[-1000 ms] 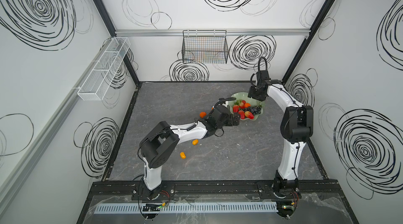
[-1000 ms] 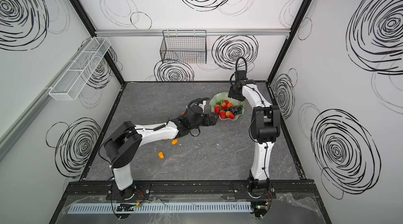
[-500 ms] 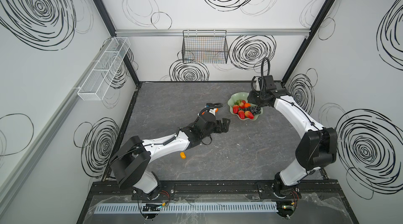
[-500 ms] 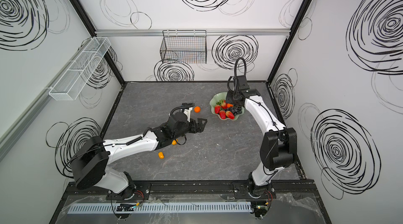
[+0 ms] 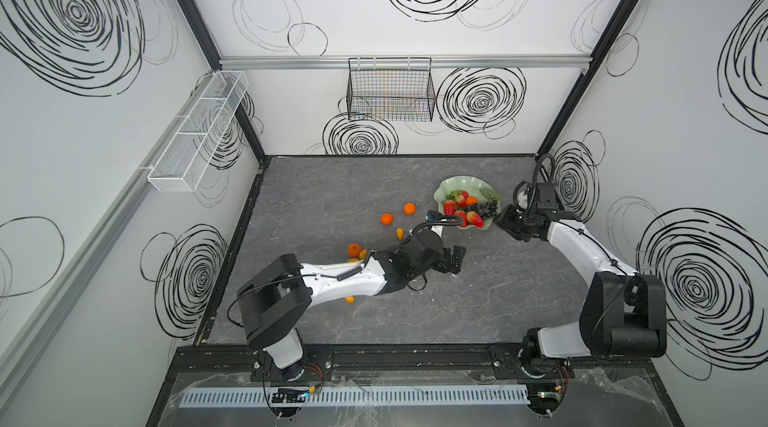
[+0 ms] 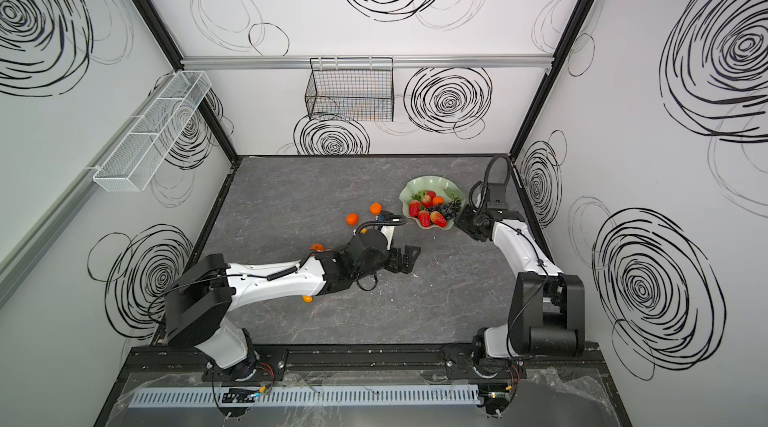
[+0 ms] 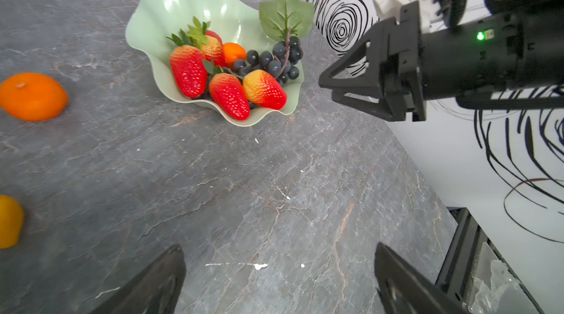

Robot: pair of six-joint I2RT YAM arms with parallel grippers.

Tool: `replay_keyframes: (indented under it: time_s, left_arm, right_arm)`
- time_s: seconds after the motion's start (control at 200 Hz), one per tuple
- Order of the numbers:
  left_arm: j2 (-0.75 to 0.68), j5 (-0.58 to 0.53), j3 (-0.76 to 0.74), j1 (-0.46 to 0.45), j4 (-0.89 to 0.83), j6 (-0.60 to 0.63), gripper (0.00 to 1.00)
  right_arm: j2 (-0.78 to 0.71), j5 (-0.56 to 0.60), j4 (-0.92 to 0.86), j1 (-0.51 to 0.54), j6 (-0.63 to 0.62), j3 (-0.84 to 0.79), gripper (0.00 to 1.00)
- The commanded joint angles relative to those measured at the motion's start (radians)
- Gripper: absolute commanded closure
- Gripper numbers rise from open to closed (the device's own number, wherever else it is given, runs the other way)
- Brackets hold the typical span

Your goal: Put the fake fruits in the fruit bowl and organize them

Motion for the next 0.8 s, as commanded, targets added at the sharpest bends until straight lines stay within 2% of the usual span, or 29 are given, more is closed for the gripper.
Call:
replay_keyframes:
  time_s: [0.0,0.315,0.555,0.795]
  left_arm:
    - [0.050,-0.042,0.065,-0.030,0.046,0.018,0.01]
    - [0.089,-0.040,0.109,-0.048,0.034,0.022,0.01]
    - [0.087,-0.036,0.107,-0.042,0.027,0.022,0.01]
    - [0.083,-0.034,0.098,-0.035,0.023,0.019,0.01]
  right_arm:
    - [0.038,-0.077,0.104,-0.008,0.017,-0.003,0.58]
    - [0.133,-0.063,0.121,-0.026,0.006,0.015,0.60]
    - [0.202,-0.095,0.145,-0.026,0.006,0.047,0.63]
    - [0.237,-0.104,0.146,-0.026,0.001,0.065,0.70]
